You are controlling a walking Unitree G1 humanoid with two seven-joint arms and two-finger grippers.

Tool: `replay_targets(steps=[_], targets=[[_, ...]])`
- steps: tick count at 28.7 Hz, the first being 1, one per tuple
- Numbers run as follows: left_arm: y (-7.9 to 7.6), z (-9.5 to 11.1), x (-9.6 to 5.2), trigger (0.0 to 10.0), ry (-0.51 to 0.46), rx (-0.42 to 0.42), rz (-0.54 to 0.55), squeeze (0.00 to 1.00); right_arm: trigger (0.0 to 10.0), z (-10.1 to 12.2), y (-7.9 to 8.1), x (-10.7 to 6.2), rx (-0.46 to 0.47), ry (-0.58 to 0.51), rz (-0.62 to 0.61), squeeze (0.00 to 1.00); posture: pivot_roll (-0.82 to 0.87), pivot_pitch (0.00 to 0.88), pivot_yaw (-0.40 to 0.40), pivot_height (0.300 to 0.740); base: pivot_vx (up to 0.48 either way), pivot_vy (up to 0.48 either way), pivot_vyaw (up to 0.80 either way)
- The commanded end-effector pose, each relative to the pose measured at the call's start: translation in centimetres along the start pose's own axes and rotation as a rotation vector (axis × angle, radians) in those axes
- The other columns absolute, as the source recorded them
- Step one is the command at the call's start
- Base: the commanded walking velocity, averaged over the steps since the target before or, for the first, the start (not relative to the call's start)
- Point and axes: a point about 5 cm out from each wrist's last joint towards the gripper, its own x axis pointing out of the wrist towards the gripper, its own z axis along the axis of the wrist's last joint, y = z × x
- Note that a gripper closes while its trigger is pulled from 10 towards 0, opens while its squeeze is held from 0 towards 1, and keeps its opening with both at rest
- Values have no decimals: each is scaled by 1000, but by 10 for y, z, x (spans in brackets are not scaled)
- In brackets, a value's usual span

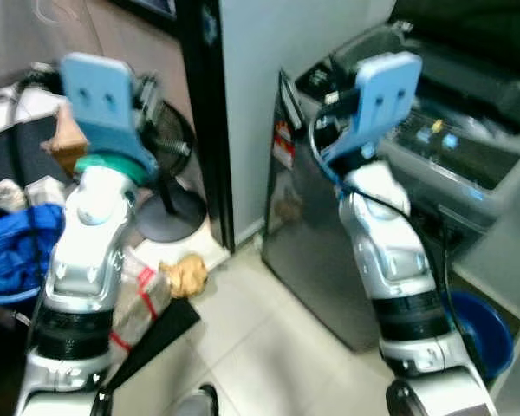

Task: Clothes washing

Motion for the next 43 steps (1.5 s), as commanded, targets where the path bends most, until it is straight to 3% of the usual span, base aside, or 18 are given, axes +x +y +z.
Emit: replay_targets(steps=[1,13,22,43], targets=[[-3,-8,-5,10000,38,-4,-6,0,10000,-9,5,-7,17,45,43,0,39,48,8,740,0,0,769],[-5,-17,-12,10000,73,-7,-11,0,10000,-23,9,-18,25,107,71,0,37,55,7,740,0,0,765],[-2,-25,-17,10000,109,9,12,0,10000,-35,3,-27,48,161,32,0,38,62,6,740,0,0,758],[0,-29,-17,10000,124,29,36,0,10000,-38,1,-29,57,176,12,0,37,66,7,740,0,0,756]])
